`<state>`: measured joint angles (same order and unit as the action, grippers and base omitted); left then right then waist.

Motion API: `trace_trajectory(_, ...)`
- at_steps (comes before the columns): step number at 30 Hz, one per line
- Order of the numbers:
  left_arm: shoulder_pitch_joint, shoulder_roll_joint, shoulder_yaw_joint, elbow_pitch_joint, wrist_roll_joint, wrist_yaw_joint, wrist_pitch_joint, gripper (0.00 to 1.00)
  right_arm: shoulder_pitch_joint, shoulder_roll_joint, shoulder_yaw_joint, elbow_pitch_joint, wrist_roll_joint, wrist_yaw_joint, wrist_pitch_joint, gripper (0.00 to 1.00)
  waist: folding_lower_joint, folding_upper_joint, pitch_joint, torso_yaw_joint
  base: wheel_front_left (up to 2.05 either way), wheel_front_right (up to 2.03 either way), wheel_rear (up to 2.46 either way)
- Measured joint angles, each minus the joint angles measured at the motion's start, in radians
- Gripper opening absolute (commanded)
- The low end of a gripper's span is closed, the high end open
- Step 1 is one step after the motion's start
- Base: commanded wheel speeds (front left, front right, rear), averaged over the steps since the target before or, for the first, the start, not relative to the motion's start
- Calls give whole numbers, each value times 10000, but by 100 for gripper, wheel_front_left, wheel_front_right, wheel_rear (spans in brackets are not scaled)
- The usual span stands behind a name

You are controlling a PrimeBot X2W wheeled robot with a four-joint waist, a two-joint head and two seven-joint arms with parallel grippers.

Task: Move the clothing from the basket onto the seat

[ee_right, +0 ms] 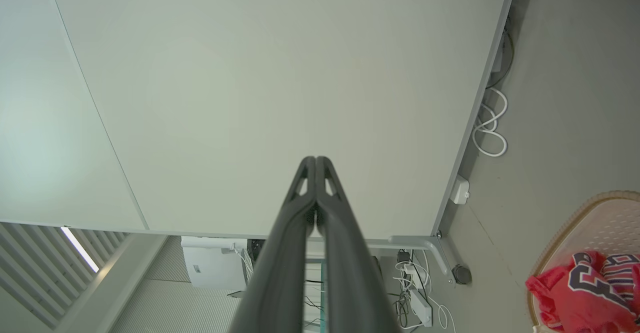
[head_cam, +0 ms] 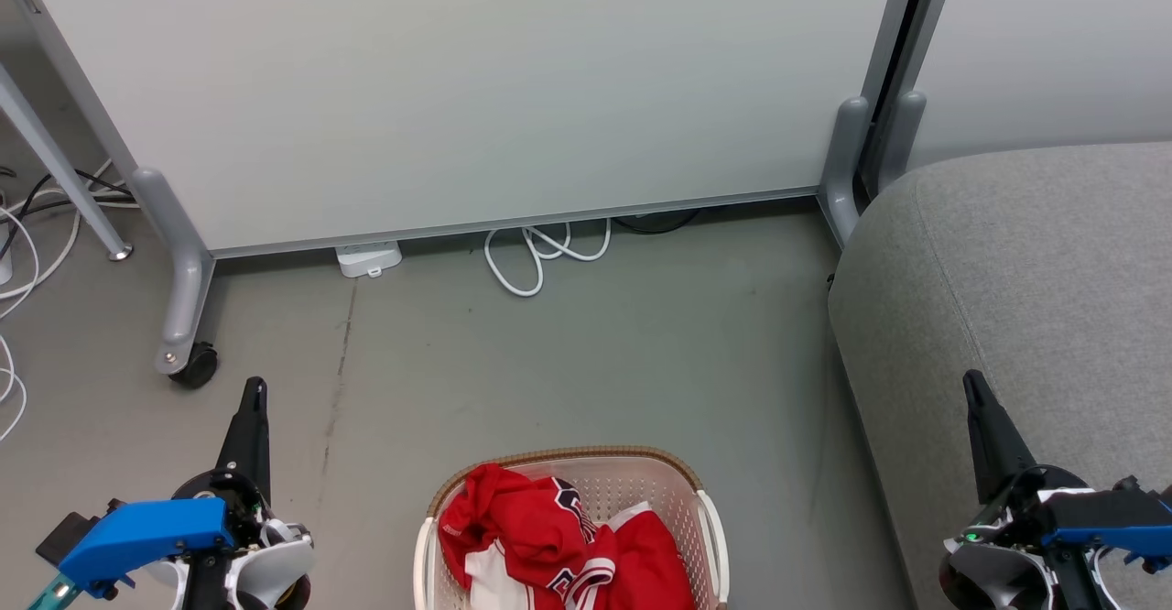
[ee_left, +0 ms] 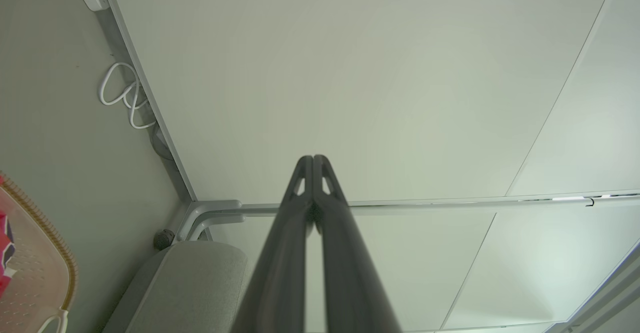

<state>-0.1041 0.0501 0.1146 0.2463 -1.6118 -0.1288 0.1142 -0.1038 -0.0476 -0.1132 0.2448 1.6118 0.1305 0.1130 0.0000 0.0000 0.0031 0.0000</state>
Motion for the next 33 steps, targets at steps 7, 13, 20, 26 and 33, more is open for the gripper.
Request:
trace_trajectory(7,0,0,0,0,-2,0,0,0,0,0,0,0,0,0,0,0,0,0,0,0,0,0,0)
trace_trajectory(13,0,0,0,0,-2,0,0,0,0,0,0,0,0,0,0,0,0,0,0,0,0,0,0)
trace_trajectory(20,0,0,0,0,0,0,0,0,0,0,0,0,0,0,0,0,0,0,0,0,0,0,0)
trace_trajectory(26,188,-31,-10,194,0,4,-13,100,161,40,15,194,-2,-2,-2,100,0,0,0,0,0,0,0)
trace_trajectory(33,564,-123,-155,431,79,10,-232,100,477,88,192,399,-71,-17,-215,100,0,0,0,0,0,0,0)
